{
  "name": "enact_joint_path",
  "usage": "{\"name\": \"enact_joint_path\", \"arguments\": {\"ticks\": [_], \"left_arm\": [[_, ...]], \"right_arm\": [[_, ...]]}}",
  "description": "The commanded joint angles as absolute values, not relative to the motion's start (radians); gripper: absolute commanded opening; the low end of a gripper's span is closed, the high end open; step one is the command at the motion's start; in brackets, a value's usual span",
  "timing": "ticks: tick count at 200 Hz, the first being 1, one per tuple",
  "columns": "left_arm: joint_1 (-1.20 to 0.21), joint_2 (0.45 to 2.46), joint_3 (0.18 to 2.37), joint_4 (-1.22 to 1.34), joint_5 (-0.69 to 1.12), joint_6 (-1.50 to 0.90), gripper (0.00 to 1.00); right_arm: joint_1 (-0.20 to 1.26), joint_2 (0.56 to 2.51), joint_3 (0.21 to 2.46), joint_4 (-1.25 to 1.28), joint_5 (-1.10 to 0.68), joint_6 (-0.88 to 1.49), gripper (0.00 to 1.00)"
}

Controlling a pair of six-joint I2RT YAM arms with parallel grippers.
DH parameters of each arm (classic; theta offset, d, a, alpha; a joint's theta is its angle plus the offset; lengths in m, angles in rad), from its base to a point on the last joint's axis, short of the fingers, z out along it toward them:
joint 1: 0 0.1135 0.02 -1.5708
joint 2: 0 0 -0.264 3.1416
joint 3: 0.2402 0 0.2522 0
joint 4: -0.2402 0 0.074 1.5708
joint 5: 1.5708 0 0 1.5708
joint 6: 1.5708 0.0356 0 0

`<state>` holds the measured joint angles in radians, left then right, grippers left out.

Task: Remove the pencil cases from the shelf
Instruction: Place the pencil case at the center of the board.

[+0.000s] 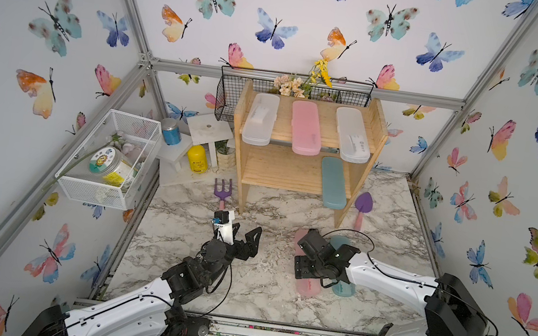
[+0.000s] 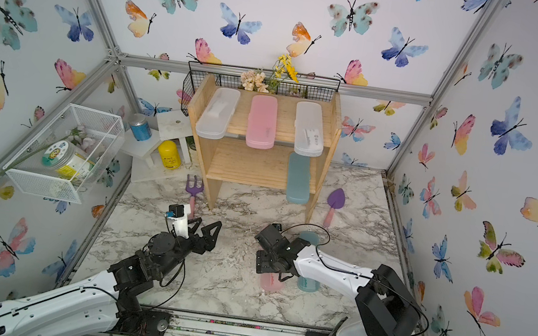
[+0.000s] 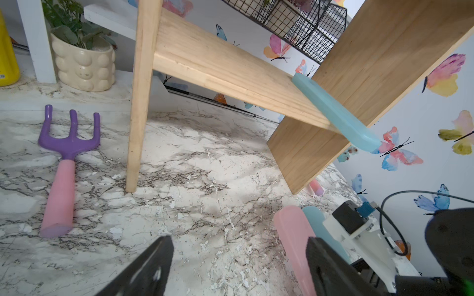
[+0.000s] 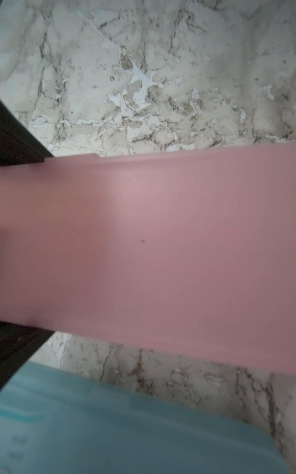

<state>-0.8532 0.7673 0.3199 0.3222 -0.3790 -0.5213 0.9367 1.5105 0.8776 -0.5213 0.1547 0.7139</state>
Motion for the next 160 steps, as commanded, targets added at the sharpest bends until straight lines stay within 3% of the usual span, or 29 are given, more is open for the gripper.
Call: {"name": "enact_joint_path", "arguments": {"ticks": [1,66,160], "left_arm": [[-0.855,0.782,0.34,0.341,-0.375,-0.532,0.87],[-0.854,0.769,0.332,0.33,-0.375,-0.531,0.87],[-0.854,0.775,0.339,0.324,-0.376,-0.534,0.88]], "right_arm": [[0.936,1.547,0.9,-0.568,0.236,0.742,0.8],[0.889,1.558,0.856,-0.518,0.239,0.734,0.8],[0.851,1.566,0.816,-0.482,0.212,0.701,0.88]]}}
